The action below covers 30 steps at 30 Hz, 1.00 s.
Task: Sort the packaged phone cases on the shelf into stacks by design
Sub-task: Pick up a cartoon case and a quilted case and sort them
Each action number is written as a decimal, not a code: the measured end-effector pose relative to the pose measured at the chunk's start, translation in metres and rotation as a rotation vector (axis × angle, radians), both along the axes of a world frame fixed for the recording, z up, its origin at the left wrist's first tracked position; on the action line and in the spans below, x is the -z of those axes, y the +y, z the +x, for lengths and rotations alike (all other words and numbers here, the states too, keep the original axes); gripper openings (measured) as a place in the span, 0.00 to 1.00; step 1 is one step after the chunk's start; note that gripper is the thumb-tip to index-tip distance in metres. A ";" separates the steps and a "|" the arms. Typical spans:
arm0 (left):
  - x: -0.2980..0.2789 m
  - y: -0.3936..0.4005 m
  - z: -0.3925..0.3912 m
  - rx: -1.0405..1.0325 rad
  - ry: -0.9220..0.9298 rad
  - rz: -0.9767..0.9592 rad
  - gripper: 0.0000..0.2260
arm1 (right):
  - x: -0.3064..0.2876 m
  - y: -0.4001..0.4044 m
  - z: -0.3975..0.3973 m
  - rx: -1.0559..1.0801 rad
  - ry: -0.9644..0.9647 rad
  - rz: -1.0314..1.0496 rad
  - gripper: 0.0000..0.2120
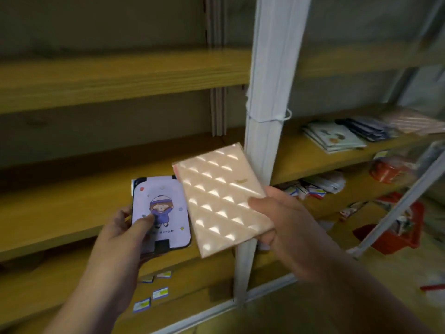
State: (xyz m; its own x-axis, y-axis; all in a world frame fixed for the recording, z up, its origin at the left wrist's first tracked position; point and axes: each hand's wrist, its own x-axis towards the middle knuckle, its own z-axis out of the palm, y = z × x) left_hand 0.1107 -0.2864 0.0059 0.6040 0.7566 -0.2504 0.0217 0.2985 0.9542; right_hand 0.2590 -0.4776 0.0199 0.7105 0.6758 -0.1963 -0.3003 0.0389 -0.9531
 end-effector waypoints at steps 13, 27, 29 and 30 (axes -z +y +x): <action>-0.006 -0.187 0.077 0.178 -0.037 0.040 0.09 | -0.001 -0.193 0.060 0.236 0.150 0.134 0.18; 0.003 -0.256 0.239 0.406 0.021 -0.041 0.11 | 0.015 -0.283 0.150 0.550 0.127 0.156 0.07; 0.003 -0.260 0.268 0.444 0.005 -0.059 0.11 | 0.016 -0.287 0.177 0.608 0.121 0.136 0.07; 0.001 -0.260 0.284 0.464 -0.006 -0.076 0.10 | 0.016 -0.289 0.192 0.632 0.117 0.115 0.08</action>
State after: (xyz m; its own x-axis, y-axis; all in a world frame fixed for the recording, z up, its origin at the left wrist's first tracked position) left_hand 0.3944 -0.5467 0.0045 0.8758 0.3854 -0.2906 0.1644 0.3278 0.9303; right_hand 0.4512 -0.7662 0.0037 0.9561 0.1558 -0.2481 -0.2878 0.3418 -0.8946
